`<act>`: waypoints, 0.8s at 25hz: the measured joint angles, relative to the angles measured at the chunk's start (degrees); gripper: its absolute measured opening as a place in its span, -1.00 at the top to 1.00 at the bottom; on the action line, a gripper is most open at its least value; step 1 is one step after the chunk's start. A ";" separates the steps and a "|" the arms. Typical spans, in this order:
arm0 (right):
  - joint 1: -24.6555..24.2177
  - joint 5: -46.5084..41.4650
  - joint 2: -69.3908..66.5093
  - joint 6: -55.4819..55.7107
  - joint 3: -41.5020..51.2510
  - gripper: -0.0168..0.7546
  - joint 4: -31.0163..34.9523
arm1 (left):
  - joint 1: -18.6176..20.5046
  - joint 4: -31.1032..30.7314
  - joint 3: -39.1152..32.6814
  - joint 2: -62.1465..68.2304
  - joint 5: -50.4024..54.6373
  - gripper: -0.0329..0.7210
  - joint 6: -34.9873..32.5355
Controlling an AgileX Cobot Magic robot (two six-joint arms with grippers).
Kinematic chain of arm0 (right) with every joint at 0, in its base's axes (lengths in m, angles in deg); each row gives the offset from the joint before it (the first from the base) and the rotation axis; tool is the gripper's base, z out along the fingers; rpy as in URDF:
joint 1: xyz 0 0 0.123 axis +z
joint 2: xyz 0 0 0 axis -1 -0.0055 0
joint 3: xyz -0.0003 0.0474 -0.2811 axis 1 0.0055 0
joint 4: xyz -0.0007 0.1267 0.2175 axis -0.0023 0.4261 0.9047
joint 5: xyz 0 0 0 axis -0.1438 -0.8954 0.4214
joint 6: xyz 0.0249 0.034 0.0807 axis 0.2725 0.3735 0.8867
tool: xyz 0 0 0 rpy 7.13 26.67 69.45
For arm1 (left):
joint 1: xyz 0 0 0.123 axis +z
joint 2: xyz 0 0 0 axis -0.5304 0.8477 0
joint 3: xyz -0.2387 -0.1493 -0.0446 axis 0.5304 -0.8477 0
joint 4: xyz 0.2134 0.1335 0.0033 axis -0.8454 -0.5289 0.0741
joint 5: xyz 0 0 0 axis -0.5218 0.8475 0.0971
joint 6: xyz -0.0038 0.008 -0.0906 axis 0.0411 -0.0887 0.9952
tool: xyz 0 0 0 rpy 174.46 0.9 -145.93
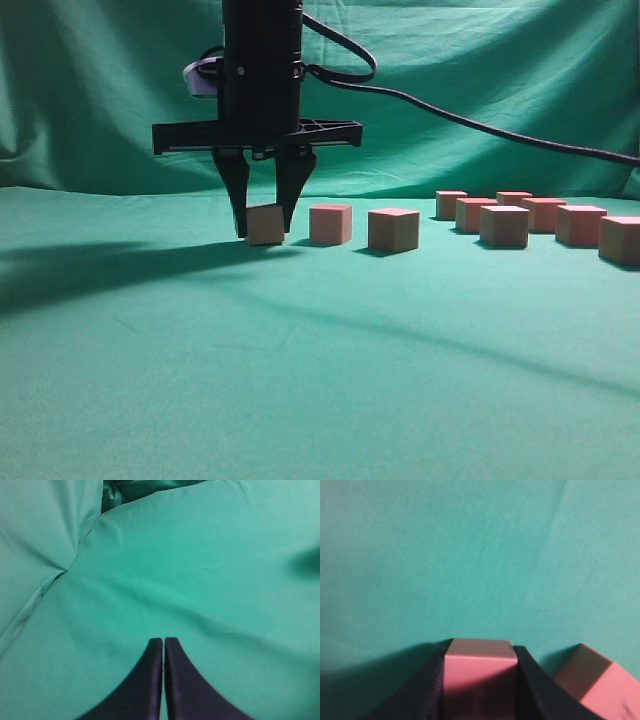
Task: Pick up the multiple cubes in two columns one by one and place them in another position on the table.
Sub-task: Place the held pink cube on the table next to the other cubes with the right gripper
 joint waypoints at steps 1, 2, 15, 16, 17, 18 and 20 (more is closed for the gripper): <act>0.00 0.00 0.00 0.10 0.00 0.28 -0.24 | 0.00 0.00 0.00 0.00 0.00 0.91 0.00; 0.00 0.00 -0.09 0.10 0.00 0.28 -0.28 | 0.00 0.00 0.00 0.00 0.00 0.91 0.00; 0.00 -0.41 -0.96 0.12 -0.46 0.03 -0.64 | 0.00 0.00 0.00 0.00 0.00 0.91 0.00; 0.00 -0.41 -0.96 0.02 -0.46 -0.04 -0.64 | 0.00 0.00 0.00 0.00 0.00 0.91 0.00; 0.00 -0.41 -0.96 0.03 -0.46 -0.03 -0.64 | 0.00 0.00 0.00 0.00 0.00 0.91 0.00; 0.00 -0.29 -0.96 0.00 -0.46 -0.03 -0.75 | 0.00 0.00 0.00 0.00 0.00 0.91 0.00; 0.00 0.50 -0.96 -0.67 -0.46 -0.03 -0.75 | 0.00 0.00 0.00 0.00 0.00 0.91 0.00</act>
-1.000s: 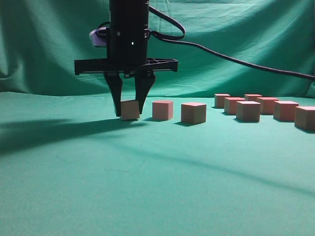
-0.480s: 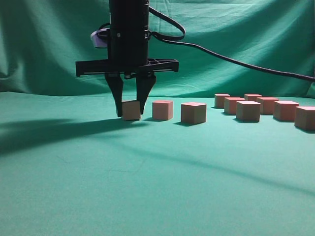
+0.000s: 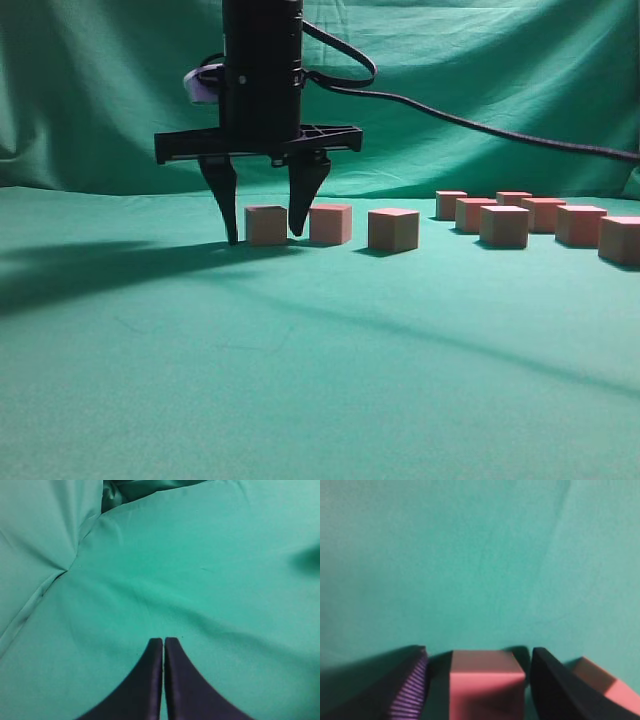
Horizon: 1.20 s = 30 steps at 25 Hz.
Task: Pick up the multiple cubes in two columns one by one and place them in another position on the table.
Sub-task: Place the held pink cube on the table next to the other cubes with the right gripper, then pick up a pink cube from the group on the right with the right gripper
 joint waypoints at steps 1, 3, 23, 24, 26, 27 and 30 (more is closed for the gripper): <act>0.00 0.63 0.00 -0.56 0.00 -0.14 0.00 | 0.00 0.00 0.00 0.00 0.00 0.91 0.00; 0.00 2.04 -0.12 -1.45 -0.77 -0.10 0.00 | 0.00 0.00 0.00 0.00 0.00 0.91 0.00; -2.22 -6.38 13.04 -11.17 -27.82 -0.10 3.24 | 0.00 0.00 0.00 0.00 0.00 0.91 0.00; -2.98 -6.38 15.60 -11.28 -27.53 -0.10 4.34 | 0.00 0.00 0.00 0.00 0.00 0.91 0.00; -5.41 -6.24 21.24 -11.42 -24.55 -0.10 5.29 | 0.00 0.00 0.00 0.00 0.00 0.91 0.00; -6.67 -6.01 24.70 -11.54 -21.48 -0.10 5.29 | 0.00 0.00 0.00 0.00 0.00 0.91 0.00; -12.00 -5.73 34.73 -11.67 -8.68 -0.10 5.29 | 0.00 0.00 0.00 0.00 0.00 0.91 0.00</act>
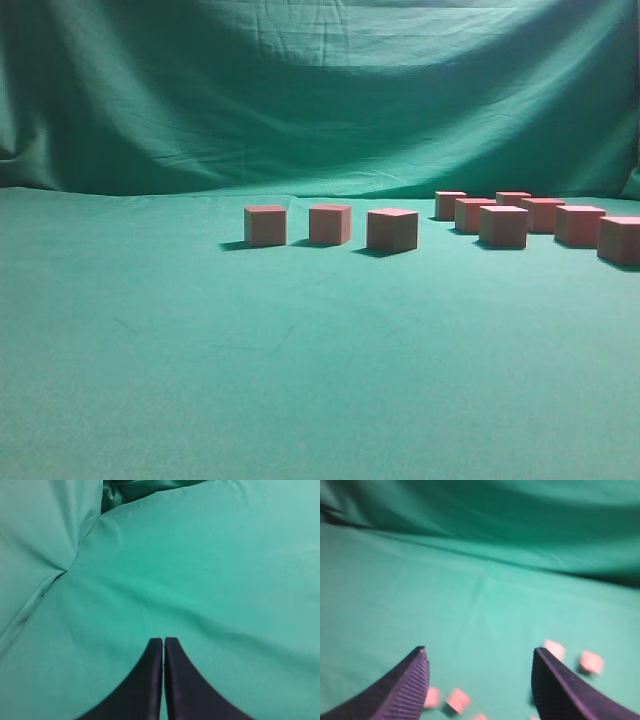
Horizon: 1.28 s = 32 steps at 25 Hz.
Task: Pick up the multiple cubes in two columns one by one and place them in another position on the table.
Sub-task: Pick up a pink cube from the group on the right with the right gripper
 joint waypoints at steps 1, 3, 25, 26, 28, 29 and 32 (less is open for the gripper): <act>-1.50 0.00 3.34 0.00 5.37 -0.10 0.00 | 0.00 0.00 0.00 0.00 0.00 0.91 0.00; -4.97 0.11 8.80 0.00 15.29 -0.10 -0.11 | 0.00 0.00 0.00 0.00 0.00 0.91 0.00; -18.81 32.95 8.94 -1.54 75.84 -0.10 5.08 | 0.00 0.00 0.00 0.00 0.00 0.91 0.00; -18.81 34.00 7.89 -1.54 75.84 -0.10 5.08 | 0.00 0.00 0.00 0.00 0.00 0.91 0.00; -18.81 35.63 6.33 -1.54 75.84 -0.10 5.00 | 0.00 0.00 0.00 0.00 0.00 0.91 0.00; -18.81 36.52 5.75 -1.54 75.84 -0.10 5.00 | 0.00 0.00 0.00 0.00 0.00 0.91 0.00; -18.81 38.61 4.59 -1.54 75.84 -0.10 4.81 | 0.00 0.00 0.00 0.00 0.00 0.91 0.00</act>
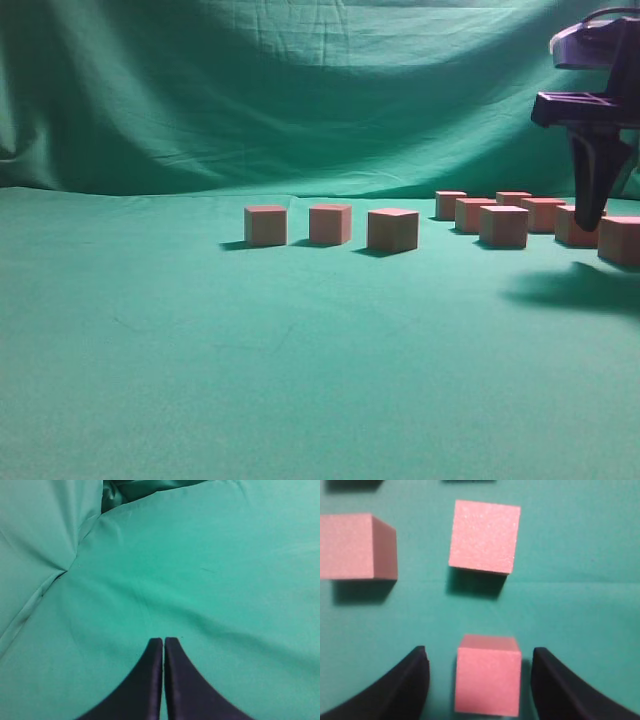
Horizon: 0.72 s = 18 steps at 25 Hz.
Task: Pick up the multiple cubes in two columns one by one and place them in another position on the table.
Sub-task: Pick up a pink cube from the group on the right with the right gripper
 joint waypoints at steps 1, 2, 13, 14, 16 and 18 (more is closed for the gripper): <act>0.00 0.69 -0.41 0.00 0.00 -0.10 -0.09 | 0.00 0.00 0.00 0.00 0.00 0.91 0.00; 0.00 1.21 -0.66 0.00 0.00 -0.10 -0.09 | 0.00 0.00 0.00 0.00 0.00 0.91 0.00; 1.22 -7.01 0.23 -0.82 -5.59 0.30 0.69 | 0.00 0.00 0.00 0.00 0.00 0.91 0.00; 2.21 -8.93 1.09 -1.73 -7.10 0.30 1.46 | 0.00 0.00 0.00 0.00 0.00 0.91 0.00; 4.88 -13.18 2.78 -4.23 -11.40 0.30 3.65 | 0.00 0.00 0.00 0.00 0.00 0.91 0.00; 9.07 -16.04 3.47 -7.20 -15.70 0.30 5.59 | 0.00 0.00 0.00 0.00 0.00 0.91 0.00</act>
